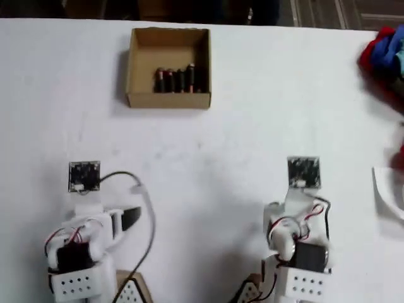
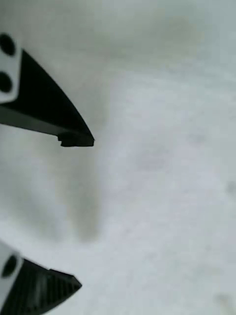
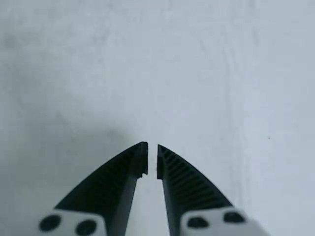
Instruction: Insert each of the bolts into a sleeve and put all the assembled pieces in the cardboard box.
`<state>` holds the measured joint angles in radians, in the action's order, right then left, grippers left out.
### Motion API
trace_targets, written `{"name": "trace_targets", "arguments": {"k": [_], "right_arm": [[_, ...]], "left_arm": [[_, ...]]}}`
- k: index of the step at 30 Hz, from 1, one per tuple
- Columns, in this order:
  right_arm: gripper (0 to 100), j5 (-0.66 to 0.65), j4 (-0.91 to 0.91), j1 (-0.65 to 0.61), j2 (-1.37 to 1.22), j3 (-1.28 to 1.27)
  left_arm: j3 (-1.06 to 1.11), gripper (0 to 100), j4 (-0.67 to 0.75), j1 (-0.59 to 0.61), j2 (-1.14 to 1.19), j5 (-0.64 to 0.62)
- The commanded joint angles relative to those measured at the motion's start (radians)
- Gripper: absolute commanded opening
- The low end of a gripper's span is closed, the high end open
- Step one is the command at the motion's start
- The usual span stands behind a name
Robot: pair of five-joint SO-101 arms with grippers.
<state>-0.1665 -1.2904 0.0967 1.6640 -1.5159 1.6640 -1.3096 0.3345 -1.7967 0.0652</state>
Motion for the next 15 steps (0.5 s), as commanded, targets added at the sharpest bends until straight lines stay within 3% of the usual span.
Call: {"name": "trace_targets", "arguments": {"k": [1,9,15], "right_arm": [[2.1,-0.009,-0.022,0.027,0.151,-0.094],[2.0,-0.009,0.045,0.068,0.085,-0.175],[2.0,-0.012,0.042,0.171,0.094,-0.176]], "left_arm": [[0.030,40,0.031,-0.029,-0.015,-0.072],[0.030,40,0.034,-0.252,-0.012,-0.072],[0.030,40,0.034,-0.290,-0.011,-0.046]]}}
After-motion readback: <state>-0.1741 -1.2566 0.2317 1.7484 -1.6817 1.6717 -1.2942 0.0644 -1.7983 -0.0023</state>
